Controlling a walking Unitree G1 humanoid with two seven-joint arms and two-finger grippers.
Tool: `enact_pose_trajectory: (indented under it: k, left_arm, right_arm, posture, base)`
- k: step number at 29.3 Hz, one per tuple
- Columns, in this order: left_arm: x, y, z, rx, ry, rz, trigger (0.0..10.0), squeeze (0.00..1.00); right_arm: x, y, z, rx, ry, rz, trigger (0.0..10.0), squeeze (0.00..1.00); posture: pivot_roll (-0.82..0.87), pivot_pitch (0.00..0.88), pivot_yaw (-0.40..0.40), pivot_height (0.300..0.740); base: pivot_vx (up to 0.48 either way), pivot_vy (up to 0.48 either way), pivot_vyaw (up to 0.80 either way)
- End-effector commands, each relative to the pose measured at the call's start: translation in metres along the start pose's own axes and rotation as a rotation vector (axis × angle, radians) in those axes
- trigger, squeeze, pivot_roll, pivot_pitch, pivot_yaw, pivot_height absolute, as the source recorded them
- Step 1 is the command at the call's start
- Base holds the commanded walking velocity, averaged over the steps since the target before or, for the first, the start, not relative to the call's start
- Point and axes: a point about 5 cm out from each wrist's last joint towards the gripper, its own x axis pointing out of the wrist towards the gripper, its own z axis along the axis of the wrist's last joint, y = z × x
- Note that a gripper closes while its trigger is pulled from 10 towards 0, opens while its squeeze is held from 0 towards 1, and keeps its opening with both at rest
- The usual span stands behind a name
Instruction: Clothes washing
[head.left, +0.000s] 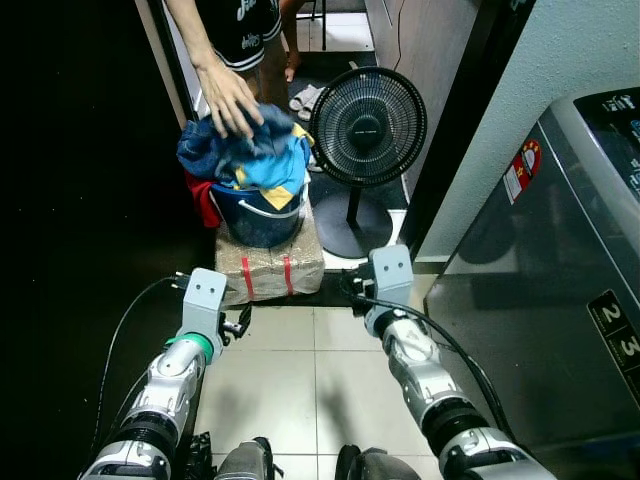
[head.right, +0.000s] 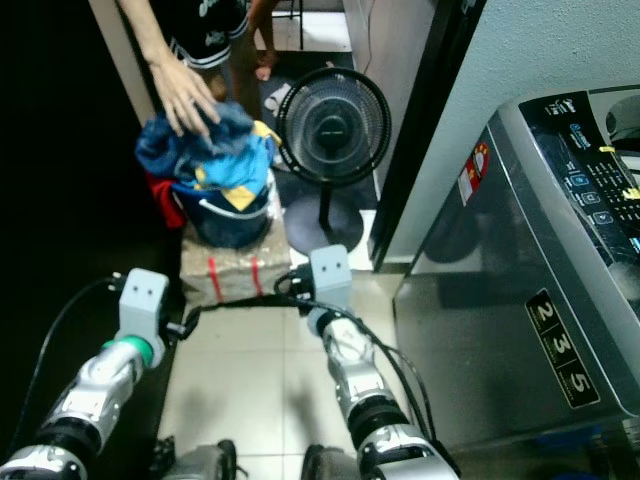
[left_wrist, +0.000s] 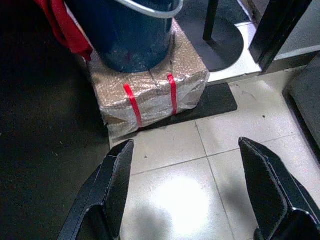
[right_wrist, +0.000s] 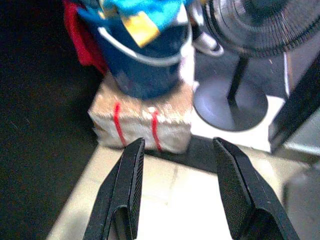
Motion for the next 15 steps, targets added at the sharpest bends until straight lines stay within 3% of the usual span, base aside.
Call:
enact_pose_trajectory:
  k: [1,6,13,15]
  left_arm:
    - [-0.0038,0.0005,-0.0085,-0.031,0.026,0.011,10.0,0.00]
    - [-0.0066,0.0000,-0.0080,-0.062,0.017,0.011,10.0,0.00]
    - [-0.0091,-0.0021,-0.0093,-0.086,0.029,0.005,10.0,0.00]
    - [-0.0094,-0.0051,-0.0098,-0.070,0.026,-0.009,10.0,0.00]
  right_arm:
    - [-0.0056,-0.0007,-0.0137,-0.005,0.054,-0.009,10.0,0.00]
    - [-0.0110,-0.0014,-0.0227,-0.026,0.084,-0.002,10.0,0.00]
    - [-0.0111,0.0030,-0.0218,-0.028,0.072,0.017,10.0,0.00]
    - [-0.0087,0.0042,-0.0169,-0.024,0.053,0.013,10.0,0.00]
  posture:
    - [0.05,0.037,0.046,0.740]
    - [0.07,0.077,0.022,0.740]
    - [0.06,0.045,0.029,0.740]
    - [0.05,0.081,0.041,0.740]
  base:
    - [0.000,0.000,0.00]
    - [0.000,0.000,0.00]
    - [0.000,0.000,0.00]
    - [0.000,0.000,0.00]
